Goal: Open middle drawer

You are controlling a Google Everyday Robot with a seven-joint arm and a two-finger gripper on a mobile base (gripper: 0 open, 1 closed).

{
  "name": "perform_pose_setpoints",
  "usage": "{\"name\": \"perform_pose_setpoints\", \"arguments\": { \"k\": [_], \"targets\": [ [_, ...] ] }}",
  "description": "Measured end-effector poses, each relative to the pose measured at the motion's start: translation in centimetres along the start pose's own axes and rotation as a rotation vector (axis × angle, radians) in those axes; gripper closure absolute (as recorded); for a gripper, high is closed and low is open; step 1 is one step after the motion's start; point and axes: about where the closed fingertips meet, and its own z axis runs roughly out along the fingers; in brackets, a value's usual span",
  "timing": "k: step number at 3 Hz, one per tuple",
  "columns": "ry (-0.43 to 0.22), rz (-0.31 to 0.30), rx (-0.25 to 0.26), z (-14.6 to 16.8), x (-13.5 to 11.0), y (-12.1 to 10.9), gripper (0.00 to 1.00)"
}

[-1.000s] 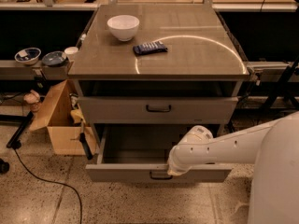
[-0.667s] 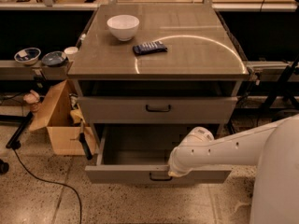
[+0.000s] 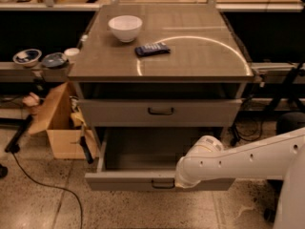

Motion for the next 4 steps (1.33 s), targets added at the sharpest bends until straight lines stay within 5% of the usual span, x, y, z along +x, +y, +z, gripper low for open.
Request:
{"name": "perform_pose_setpoints", "arguments": {
  "k": [1,2,4],
  "targets": [
    [0.039,0.055,-0.013,-3.7,2.3,4.8,1.00],
    [0.072,0.034,-0.007,-5.6,3.9,7.0,0.82],
    [0.070,0.033,-0.008,-5.4,3.8,6.8,0.27]
  ]
}}
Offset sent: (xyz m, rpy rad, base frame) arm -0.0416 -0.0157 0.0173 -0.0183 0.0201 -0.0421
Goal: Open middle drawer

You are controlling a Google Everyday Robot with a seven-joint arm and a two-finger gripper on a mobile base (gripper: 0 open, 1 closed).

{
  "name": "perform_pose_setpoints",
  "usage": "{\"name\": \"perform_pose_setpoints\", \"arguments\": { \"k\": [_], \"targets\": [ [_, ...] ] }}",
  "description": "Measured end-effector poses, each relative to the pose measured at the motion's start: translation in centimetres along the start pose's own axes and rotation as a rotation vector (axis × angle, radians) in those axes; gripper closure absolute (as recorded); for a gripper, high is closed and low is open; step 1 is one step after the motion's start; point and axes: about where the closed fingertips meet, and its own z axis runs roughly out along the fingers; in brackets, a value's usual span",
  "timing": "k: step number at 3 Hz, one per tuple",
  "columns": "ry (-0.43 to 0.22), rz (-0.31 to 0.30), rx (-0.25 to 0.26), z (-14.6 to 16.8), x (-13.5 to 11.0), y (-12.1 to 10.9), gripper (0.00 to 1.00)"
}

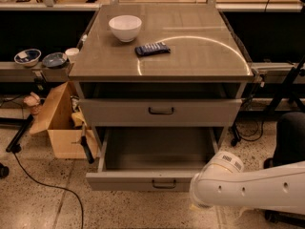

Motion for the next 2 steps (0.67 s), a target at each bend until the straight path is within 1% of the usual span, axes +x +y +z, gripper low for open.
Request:
{"name": "perform_pose_setpoints", "arguments": {
  "k": [1,2],
  "targets": [
    [0.000,0.000,0.000,0.00,0.00,0.00,0.04],
    [0.000,0.000,0.000,0.00,0.00,0.00,0.00]
  ]
}}
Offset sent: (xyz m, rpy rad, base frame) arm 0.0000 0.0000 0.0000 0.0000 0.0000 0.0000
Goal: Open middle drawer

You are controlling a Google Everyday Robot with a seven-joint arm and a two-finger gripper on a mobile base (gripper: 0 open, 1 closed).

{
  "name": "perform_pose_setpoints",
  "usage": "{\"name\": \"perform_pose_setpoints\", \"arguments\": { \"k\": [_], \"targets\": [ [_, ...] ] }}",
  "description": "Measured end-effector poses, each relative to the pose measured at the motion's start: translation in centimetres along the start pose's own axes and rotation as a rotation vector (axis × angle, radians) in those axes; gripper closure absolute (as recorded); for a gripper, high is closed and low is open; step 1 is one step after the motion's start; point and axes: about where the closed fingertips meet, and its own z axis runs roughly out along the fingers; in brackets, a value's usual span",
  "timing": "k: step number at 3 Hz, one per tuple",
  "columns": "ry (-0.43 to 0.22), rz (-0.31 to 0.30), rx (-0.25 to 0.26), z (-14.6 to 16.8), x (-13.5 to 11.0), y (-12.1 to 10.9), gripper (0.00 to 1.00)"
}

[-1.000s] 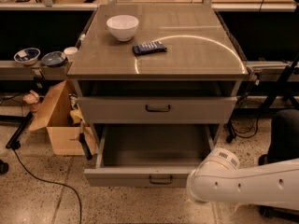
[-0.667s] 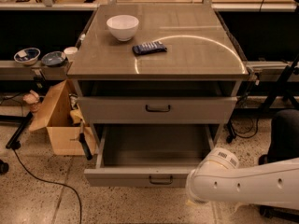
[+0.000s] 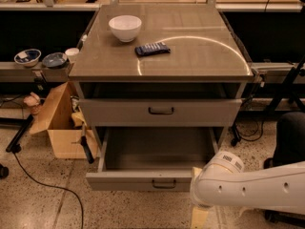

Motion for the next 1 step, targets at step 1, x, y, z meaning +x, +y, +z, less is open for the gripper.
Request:
{"name": "perform_pose_setpoints", "arguments": {
  "k": [1],
  "targets": [
    [0.000,0.000,0.000,0.00,0.00,0.00,0.00]
  ]
}}
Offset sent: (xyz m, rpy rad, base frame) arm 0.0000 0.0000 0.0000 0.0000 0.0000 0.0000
